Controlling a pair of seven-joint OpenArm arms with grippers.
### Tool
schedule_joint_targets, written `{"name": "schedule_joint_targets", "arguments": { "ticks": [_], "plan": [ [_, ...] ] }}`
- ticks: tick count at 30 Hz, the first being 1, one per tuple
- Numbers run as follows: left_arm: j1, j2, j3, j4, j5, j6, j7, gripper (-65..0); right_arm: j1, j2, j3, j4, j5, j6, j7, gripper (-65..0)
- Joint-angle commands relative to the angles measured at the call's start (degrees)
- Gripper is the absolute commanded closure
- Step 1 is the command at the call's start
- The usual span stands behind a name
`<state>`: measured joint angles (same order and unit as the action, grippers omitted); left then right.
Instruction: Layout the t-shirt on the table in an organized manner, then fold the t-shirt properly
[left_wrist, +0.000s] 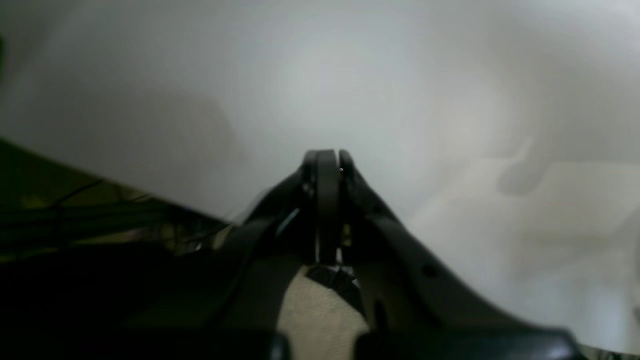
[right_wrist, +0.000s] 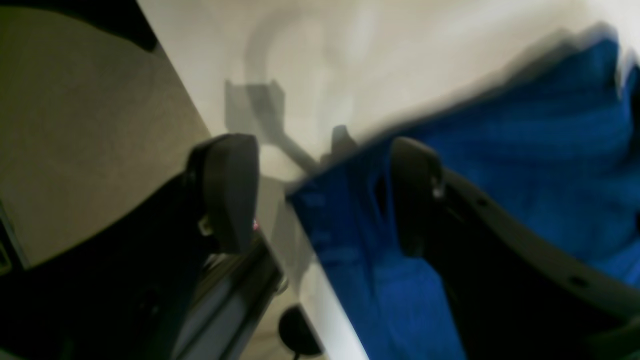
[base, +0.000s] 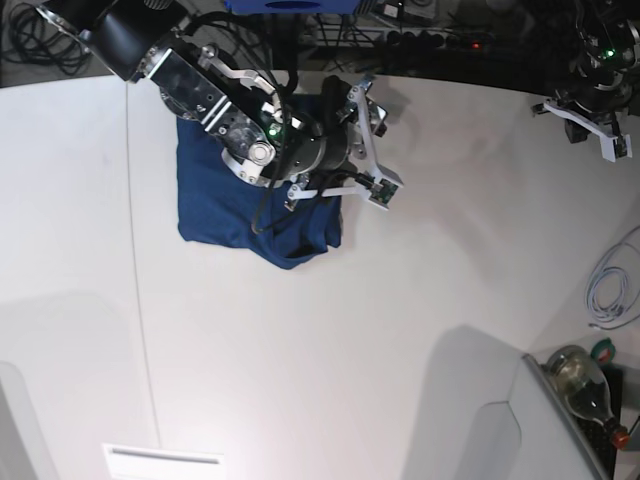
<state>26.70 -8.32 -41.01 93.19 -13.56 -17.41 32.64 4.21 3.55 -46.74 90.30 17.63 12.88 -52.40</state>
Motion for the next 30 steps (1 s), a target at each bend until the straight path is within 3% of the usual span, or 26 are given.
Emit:
{"name": "schedule_joint_targets", "arguments": {
  "ticks": [1,10,15,17,22,30],
  "plan": [
    [0.6,-0.61,-1.67,0.75,-0.28,0.22,-1.04,0.0,1.11,-0.52,-0.16,-0.85,0.0,-0.01,1.11,-34.8],
    [1.3,-0.61,-5.18,0.75,-0.2,0.22,-1.04,0.0,2.25,-1.66,-0.78,-7.18,0.0,-0.36,4.01,-26.6],
    [1.13,-0.61,-5.8,-0.84,-0.2,0.22,-1.04,0.0,1.55,-1.22,-0.51,-4.46,0.09,-0.45,3.22,-26.9],
    [1.13,-0.61,-5.71,-1.36,-0.2,0.22,-1.04,0.0,-0.03,0.45,-0.34,-0.59,0.09,-0.62,3.22,-27.0],
    [1.13,-0.69,-5.71,-1.63,-0.2,0.22,-1.13,0.0,-0.56,2.12,-0.34,1.26,0.09,-8.18,3.48,-27.3],
    [0.86,-0.69,-5.36,-1.63,-0.2,0.22,-1.13,0.0,0.06,2.03,-0.42,-3.58,0.17,-8.45,5.85,-26.9]
  ]
}}
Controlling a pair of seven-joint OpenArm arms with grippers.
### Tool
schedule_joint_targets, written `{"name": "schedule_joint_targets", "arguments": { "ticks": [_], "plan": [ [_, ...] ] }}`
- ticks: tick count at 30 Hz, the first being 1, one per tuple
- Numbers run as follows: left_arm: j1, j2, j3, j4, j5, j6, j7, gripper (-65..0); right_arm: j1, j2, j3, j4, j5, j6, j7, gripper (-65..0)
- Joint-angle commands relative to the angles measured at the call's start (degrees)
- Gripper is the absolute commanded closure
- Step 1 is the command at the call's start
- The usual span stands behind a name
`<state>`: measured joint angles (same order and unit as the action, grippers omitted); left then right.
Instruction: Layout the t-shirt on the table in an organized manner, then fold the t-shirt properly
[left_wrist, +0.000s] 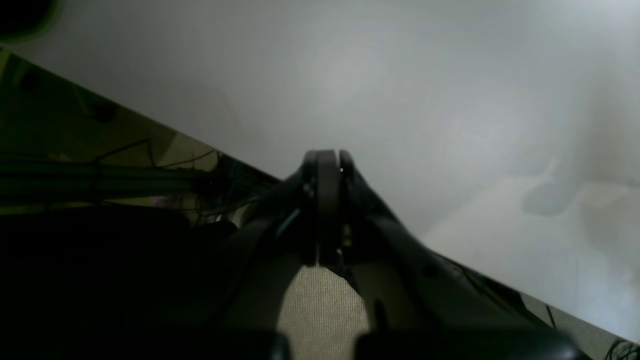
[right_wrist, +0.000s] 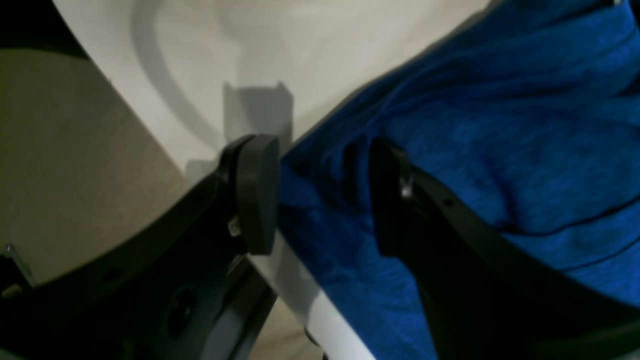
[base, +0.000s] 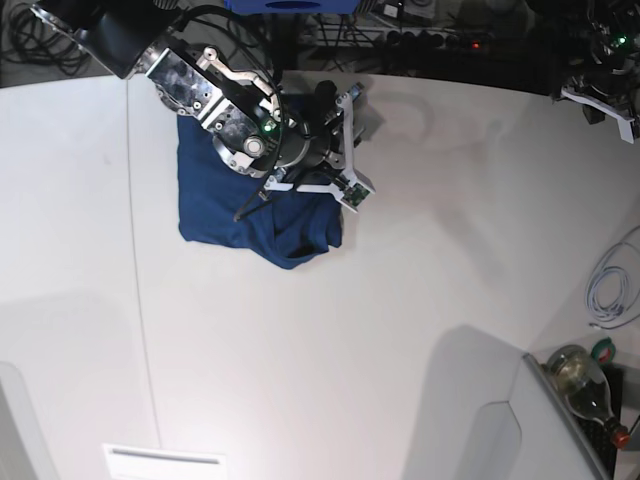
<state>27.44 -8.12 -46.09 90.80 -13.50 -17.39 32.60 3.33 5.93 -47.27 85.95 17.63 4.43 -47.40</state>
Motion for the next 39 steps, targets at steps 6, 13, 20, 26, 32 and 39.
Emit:
{"name": "schedule_joint_targets", "arguments": {
  "ticks": [6,13,20,26,32,39],
  "plan": [
    [0.12,-0.89,-0.55,0.76,-0.26,0.2,-1.08,0.0,0.75,-0.44,0.1,0.6,0.44,0.01,0.94,-6.2],
    [0.03,-0.89,-0.64,0.67,-0.26,0.2,-1.08,0.0,-1.44,0.0,0.19,9.3,0.44,0.01,-3.55,-0.2],
    [-0.14,-0.89,-0.55,0.67,-0.26,0.2,-1.08,0.0,-4.26,0.09,0.19,16.86,0.26,0.01,-8.56,-0.2],
    [-0.14,-0.89,-0.46,0.67,-0.26,0.2,-1.08,0.0,-6.54,0.09,-0.08,18.18,0.17,0.01,-8.82,-0.2],
    [-0.23,-0.63,-0.02,0.67,-0.35,0.2,-1.08,0.0,-6.72,2.02,0.19,23.28,0.35,-0.34,-8.91,-0.2],
    [-0.94,-0.63,3.49,0.67,-0.26,0.2,-1.08,0.0,-6.89,-0.09,-0.34,15.98,0.35,-0.07,-8.21,-0.2]
  ]
}}
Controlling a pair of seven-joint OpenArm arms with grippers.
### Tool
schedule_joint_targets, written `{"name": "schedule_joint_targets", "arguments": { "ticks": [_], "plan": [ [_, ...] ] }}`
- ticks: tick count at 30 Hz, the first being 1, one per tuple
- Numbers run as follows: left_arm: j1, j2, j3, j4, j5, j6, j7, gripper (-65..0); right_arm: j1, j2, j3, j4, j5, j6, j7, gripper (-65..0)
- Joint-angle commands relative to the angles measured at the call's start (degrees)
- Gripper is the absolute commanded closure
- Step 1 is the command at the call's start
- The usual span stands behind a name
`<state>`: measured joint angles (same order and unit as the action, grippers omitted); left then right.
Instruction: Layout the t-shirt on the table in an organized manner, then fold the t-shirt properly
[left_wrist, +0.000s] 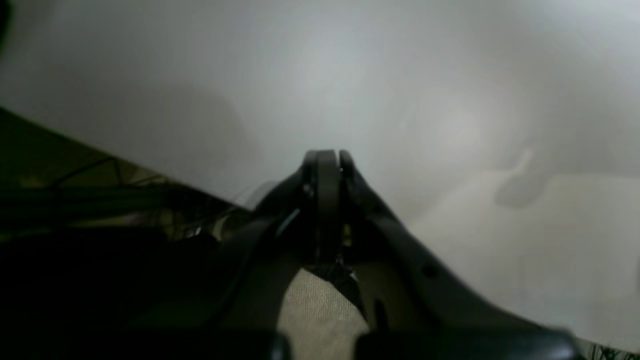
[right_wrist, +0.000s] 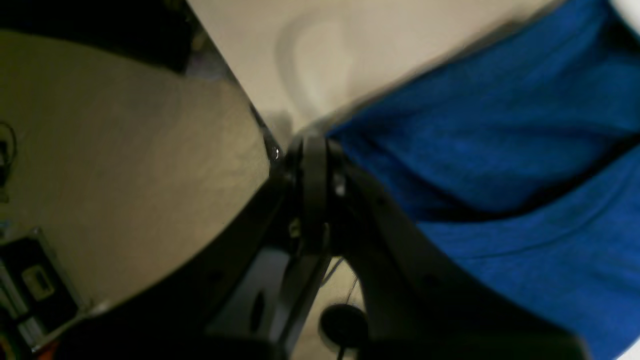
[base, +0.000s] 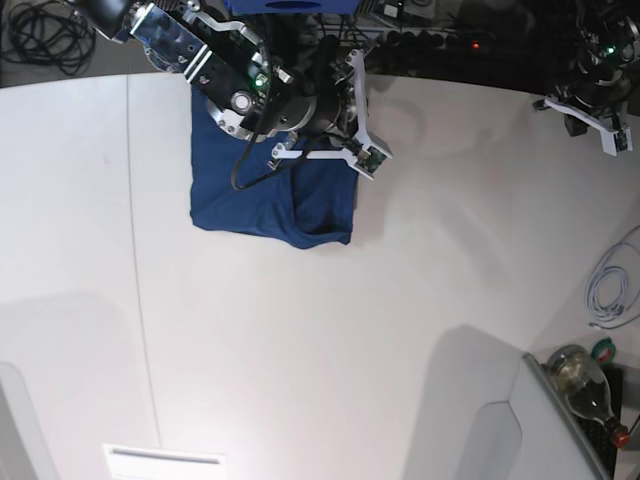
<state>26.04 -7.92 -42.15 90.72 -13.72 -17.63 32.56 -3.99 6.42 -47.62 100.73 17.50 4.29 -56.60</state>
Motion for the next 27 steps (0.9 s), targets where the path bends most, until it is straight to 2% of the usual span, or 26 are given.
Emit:
{"name": "schedule_joint_targets", "arguments": {
  "ticks": [1,6,11,19,21,25,27],
  "plan": [
    [0.46,-0.82,-0.44,0.76,-0.04,0.44,-1.04,0.0,0.52,-1.1,0.01,-0.2,0.48,0.06,1.35,-0.2],
    [0.02,-0.74,-0.09,0.67,-0.04,0.44,-1.04,0.0,1.4,-1.62,-0.08,-6.18,0.48,0.14,5.39,-0.2],
    [0.02,-0.74,-0.09,-0.74,-0.04,0.44,-1.04,0.0,2.98,-4.44,-0.08,-13.3,0.48,0.14,6.71,-0.2],
    [-0.06,-0.91,-0.18,-0.83,-0.13,0.44,-1.04,0.0,3.24,-5.4,-0.08,-16.11,0.57,0.23,8.03,-0.6],
    [-1.03,-0.91,-0.18,-0.83,-0.04,0.44,-1.04,0.0,3.24,-5.4,0.01,-15.67,0.57,0.23,7.85,-6.3],
    [-1.56,-0.91,-0.18,-0.92,-0.04,0.44,-1.04,0.0,2.98,-5.23,0.36,-8.64,0.57,0.23,2.93,-26.1],
    [-1.82,-0.91,-0.09,-0.83,-0.04,0.44,-1.04,0.0,2.89,-4.09,0.45,-2.22,0.57,0.23,0.03,-29.7]
  ]
}}
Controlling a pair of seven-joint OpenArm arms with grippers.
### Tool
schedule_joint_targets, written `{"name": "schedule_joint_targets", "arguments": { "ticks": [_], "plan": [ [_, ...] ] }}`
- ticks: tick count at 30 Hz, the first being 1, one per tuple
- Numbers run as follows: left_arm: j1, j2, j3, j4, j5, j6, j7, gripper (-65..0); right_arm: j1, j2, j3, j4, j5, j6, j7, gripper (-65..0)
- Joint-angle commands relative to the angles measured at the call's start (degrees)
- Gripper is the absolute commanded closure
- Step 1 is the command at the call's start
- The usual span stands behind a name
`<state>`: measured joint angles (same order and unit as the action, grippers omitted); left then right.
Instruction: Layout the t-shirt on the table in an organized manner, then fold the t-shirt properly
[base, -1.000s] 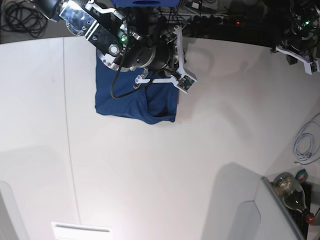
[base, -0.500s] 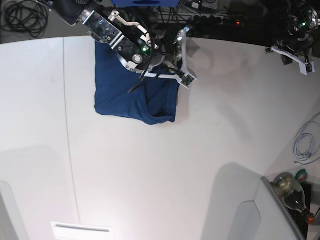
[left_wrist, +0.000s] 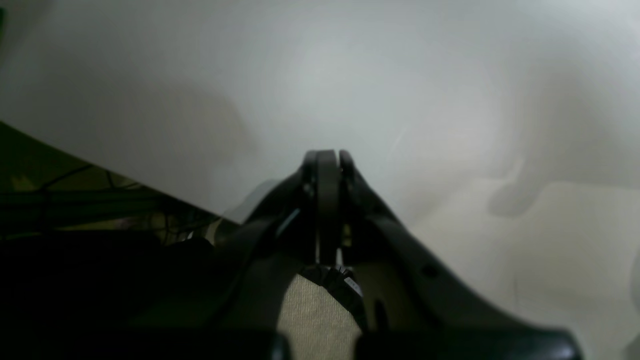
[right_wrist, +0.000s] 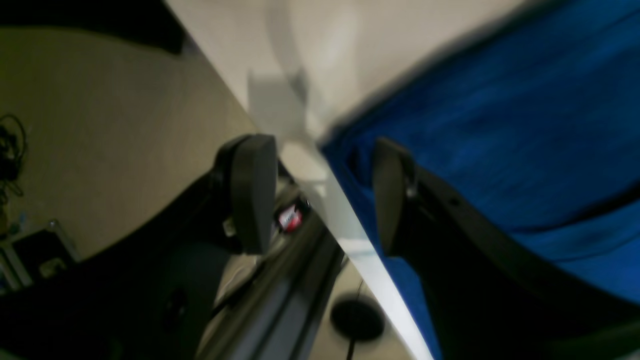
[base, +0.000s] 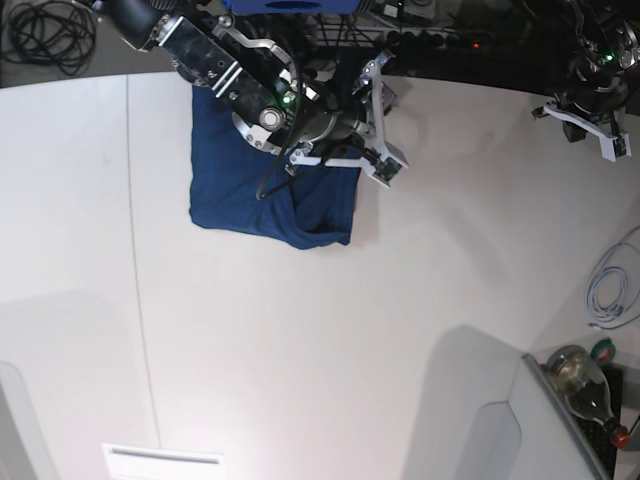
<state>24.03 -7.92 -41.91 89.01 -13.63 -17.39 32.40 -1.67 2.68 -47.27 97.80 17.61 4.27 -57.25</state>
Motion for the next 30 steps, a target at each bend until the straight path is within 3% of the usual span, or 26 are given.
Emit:
{"name": "schedule_joint_targets", "arguments": {
  "ticks": [1,4,7,11,25,30],
  "plan": [
    [-0.43,-0.91,-0.33,0.88,-0.13,0.2,-0.8,0.0,0.84,0.97,0.19,4.75,0.46,-0.01,-0.55,-29.7],
    [-0.78,-0.91,-0.33,0.79,-0.13,0.2,-0.8,0.0,1.28,2.82,5.99,12.66,0.11,-0.36,-1.69,-29.7],
    [-0.78,-0.82,-0.33,0.79,-0.13,0.2,-0.8,0.0,2.24,1.32,15.4,9.67,0.11,0.17,-0.11,-26.9],
    [-0.78,-0.82,-0.33,0.79,-0.13,0.2,-0.8,0.0,7.52,0.8,19.62,-1.32,0.46,0.25,5.61,0.0],
    [-0.52,-0.82,-0.33,0.79,-0.13,0.2,-0.8,0.0,10.33,0.18,19.27,-20.13,0.37,0.25,16.16,-0.3],
    [-0.52,-0.82,-0.33,0.79,-0.13,0.2,-0.8,0.0,10.24,-1.4,19.27,-23.47,0.37,0.25,16.86,-0.2]
  ]
}}
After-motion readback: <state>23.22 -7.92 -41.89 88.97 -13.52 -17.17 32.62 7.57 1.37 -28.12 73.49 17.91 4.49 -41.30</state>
